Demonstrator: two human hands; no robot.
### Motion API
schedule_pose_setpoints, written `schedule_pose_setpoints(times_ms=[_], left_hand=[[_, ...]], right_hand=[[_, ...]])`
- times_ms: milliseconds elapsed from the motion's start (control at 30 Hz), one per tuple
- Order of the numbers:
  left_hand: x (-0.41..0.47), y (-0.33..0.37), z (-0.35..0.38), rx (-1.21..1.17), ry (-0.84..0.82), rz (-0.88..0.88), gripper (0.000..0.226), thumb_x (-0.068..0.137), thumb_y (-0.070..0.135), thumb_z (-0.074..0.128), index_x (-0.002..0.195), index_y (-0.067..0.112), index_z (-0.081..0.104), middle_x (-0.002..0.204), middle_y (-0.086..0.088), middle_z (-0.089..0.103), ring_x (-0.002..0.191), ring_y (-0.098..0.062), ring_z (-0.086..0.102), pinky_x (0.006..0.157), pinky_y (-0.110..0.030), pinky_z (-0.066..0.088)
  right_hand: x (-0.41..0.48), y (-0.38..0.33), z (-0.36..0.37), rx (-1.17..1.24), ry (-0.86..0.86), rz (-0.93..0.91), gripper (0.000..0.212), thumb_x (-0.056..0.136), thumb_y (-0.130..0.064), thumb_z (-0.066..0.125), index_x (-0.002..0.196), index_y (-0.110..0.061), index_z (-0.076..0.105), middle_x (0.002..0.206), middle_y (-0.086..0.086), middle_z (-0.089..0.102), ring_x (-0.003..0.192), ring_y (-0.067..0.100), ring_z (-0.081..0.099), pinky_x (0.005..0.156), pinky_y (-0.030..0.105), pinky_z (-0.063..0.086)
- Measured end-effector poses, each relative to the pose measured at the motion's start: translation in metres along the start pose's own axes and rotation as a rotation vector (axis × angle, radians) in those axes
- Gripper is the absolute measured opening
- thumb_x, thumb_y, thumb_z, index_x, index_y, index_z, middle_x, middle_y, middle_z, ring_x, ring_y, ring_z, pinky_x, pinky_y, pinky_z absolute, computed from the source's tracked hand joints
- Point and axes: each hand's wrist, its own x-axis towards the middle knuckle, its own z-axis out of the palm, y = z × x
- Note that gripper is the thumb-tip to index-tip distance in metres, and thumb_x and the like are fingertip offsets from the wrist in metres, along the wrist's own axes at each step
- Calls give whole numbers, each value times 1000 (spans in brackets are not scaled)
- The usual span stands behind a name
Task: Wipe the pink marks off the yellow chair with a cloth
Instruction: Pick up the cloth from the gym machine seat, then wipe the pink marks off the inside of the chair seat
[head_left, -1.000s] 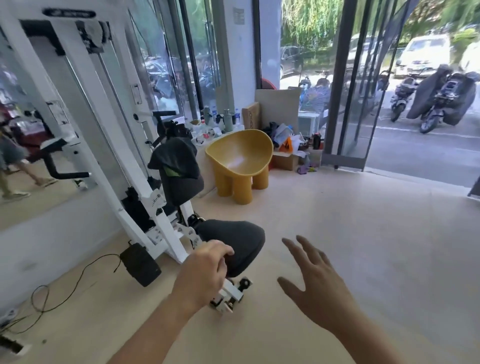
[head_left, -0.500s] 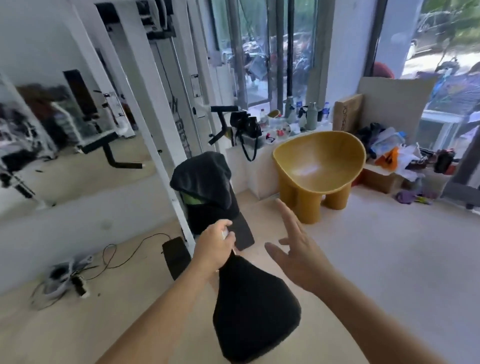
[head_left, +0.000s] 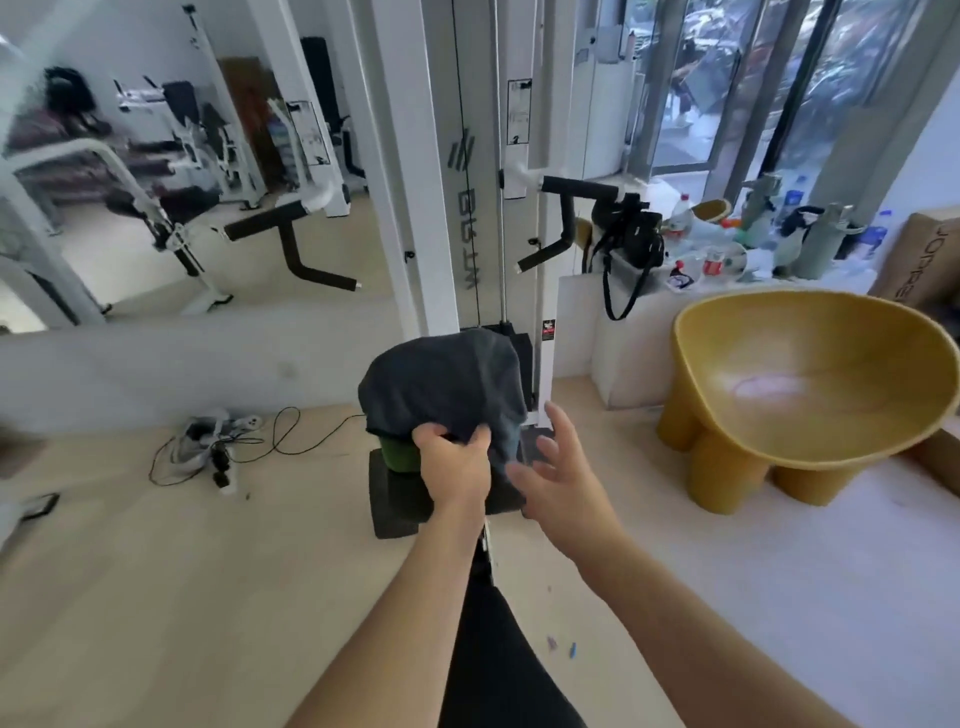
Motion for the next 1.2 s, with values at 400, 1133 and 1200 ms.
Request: schedule_pose_setpoints(times_ms=[400, 1133, 1200], left_hand=[[-115, 34, -14, 478, -476, 643, 17, 88, 42, 58, 89, 26, 64, 75, 11, 63, 71, -8, 59, 62, -26, 48], [-263, 100, 368, 502, -632, 1023, 14, 92, 17, 59, 82, 27, 64, 66, 12, 61, 67, -7, 56, 63, -16, 40], [-261, 113, 395, 647, -659, 1109, 11, 92, 23, 58, 85, 29, 65, 71, 14, 62, 71, -12, 59, 65, -26, 45]], right_hand=[[11, -32, -91, -250, -143, -118, 28, 97, -31, 54, 83, -9, 65, 73, 9, 67, 66, 18, 61, 65, 40, 52], [-91, 4, -586, -872, 41, 60, 74, 73, -30, 79, 122, -56, 30, 108, -25, 38, 87, 0, 50, 59, 11, 45], [-82, 16, -616, -801, 169, 7, 39, 79, -25, 74, 100, -45, 47, 100, -14, 50, 75, 6, 53, 52, 15, 43]])
